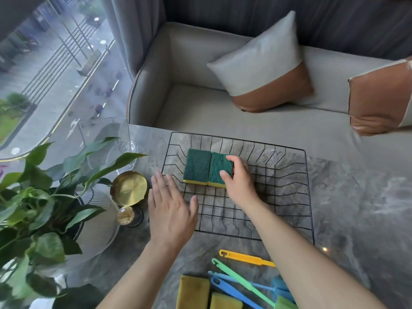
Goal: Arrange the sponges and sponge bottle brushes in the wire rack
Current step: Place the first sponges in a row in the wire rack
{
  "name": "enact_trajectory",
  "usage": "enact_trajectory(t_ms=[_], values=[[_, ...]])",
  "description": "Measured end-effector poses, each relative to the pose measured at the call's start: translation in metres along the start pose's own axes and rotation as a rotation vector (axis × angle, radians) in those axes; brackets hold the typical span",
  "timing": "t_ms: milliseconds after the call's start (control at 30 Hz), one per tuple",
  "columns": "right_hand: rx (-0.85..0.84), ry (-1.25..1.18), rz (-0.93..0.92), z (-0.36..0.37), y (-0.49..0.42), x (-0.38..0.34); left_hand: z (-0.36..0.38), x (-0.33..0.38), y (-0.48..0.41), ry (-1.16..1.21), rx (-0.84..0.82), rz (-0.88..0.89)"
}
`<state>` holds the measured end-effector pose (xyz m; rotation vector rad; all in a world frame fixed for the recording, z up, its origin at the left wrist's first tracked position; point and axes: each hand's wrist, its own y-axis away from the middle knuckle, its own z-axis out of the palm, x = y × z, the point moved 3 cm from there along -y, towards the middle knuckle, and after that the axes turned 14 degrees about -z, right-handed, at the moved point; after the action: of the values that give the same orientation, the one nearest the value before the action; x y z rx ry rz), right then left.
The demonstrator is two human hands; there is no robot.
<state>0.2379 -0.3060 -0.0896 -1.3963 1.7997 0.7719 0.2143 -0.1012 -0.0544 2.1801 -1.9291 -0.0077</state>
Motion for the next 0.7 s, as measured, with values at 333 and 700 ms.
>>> enact_trajectory(t_ms=[333, 700], values=[[-0.102, 0.006, 0.007, 0.003, 0.003, -0.013, -0.003, -0.001, 0.000, -0.006, -0.025, 0.026], [0.037, 0.098, -0.079, -0.040, 0.088, -0.049, -0.033, -0.031, 0.053, 0.304, 0.081, 0.276]])
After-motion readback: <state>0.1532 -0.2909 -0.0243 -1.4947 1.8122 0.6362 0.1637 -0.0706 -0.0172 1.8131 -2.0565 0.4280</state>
